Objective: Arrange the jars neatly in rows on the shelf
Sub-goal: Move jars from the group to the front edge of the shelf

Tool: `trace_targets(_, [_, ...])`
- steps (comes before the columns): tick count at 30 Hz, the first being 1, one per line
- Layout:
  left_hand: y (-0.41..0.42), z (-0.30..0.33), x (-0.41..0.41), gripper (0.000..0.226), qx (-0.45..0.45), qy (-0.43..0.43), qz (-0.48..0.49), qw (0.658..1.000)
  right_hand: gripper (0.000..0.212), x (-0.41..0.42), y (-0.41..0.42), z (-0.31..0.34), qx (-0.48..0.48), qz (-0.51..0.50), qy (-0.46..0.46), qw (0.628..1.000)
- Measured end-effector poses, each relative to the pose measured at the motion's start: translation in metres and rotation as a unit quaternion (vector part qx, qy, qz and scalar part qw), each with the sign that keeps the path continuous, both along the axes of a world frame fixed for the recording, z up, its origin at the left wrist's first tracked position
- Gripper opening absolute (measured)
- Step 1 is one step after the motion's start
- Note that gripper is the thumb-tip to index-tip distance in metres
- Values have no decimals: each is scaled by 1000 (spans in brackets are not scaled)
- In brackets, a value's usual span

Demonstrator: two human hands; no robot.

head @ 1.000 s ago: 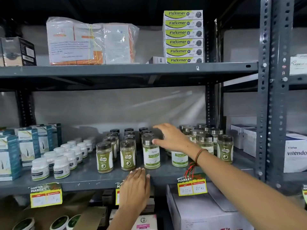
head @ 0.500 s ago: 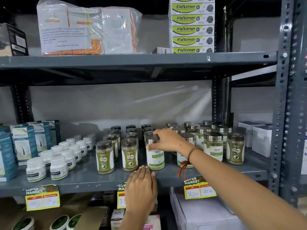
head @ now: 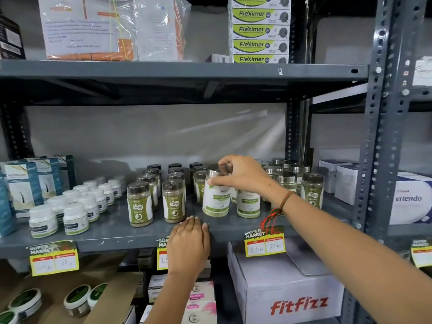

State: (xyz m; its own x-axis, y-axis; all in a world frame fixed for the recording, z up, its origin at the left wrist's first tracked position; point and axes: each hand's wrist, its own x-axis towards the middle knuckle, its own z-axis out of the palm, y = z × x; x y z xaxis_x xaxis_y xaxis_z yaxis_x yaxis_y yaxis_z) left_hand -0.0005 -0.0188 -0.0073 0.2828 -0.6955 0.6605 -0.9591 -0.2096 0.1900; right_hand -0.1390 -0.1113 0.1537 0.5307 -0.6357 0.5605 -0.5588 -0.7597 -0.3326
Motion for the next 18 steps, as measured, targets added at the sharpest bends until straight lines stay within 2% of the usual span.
trace_targets(6, [3, 2, -2, 44, -1, 4, -1, 1000, 73, -79, 3, 5, 104, 19, -55, 993])
trace_targets(11, [4, 2, -4, 42, 7, 7, 3, 1000, 66, -148, -13, 12, 48, -104, 4, 993])
trace_targets(15, [2, 1, -3, 39, 10, 14, 6, 1000, 82, -189, -34, 11, 12, -178, 60, 982])
trace_targets(18, [2, 0, -4, 42, 7, 16, 8, 1000, 79, -208, -46, 11, 5, -232, 105, 967])
